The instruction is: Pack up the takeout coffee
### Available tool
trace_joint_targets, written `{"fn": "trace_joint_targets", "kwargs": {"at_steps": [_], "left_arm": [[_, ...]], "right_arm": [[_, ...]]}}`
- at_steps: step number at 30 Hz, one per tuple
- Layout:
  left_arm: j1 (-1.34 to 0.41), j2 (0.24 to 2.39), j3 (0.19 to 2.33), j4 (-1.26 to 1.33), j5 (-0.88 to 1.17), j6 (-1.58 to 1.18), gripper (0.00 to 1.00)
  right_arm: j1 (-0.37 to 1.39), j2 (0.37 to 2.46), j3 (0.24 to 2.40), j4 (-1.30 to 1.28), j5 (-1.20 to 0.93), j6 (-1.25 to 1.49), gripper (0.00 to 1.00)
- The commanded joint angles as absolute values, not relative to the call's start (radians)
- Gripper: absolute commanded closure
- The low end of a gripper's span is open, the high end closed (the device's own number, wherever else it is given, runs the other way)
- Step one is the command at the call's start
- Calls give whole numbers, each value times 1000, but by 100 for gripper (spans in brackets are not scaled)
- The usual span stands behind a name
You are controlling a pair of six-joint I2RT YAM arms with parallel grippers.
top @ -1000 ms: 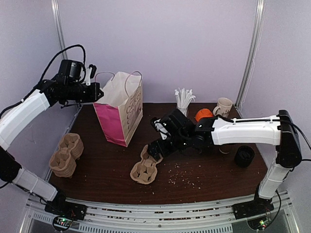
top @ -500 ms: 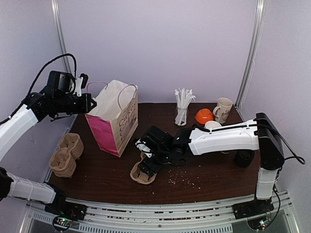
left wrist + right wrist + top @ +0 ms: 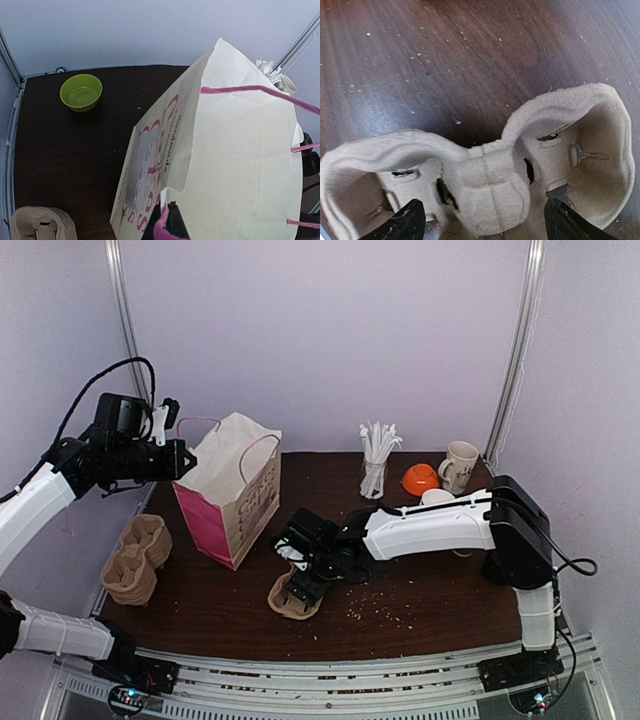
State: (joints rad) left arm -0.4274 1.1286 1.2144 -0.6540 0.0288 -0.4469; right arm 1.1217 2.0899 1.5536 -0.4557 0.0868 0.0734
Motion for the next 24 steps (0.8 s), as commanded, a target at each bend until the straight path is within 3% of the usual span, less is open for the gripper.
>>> {"fn": "trace_joint_targets", "kwargs": {"at_steps": [1,11,19,24], "left_arm": [[-432,1108,1207,-609,30,-442,100],[-431,1111,1198,-609,22,-441,100],[-432,1119,1195,-608,19,-440,100],[-432,1123,1186,-595,30,-445,100]], "right_arm": [[1103,2116,1586,-481,41,62,16],[1096,2123,1586,-481,1,86,30],[1094,2063,1527,-462,-2,129,48],[1095,2002,1472,-474,15,178,49]]}}
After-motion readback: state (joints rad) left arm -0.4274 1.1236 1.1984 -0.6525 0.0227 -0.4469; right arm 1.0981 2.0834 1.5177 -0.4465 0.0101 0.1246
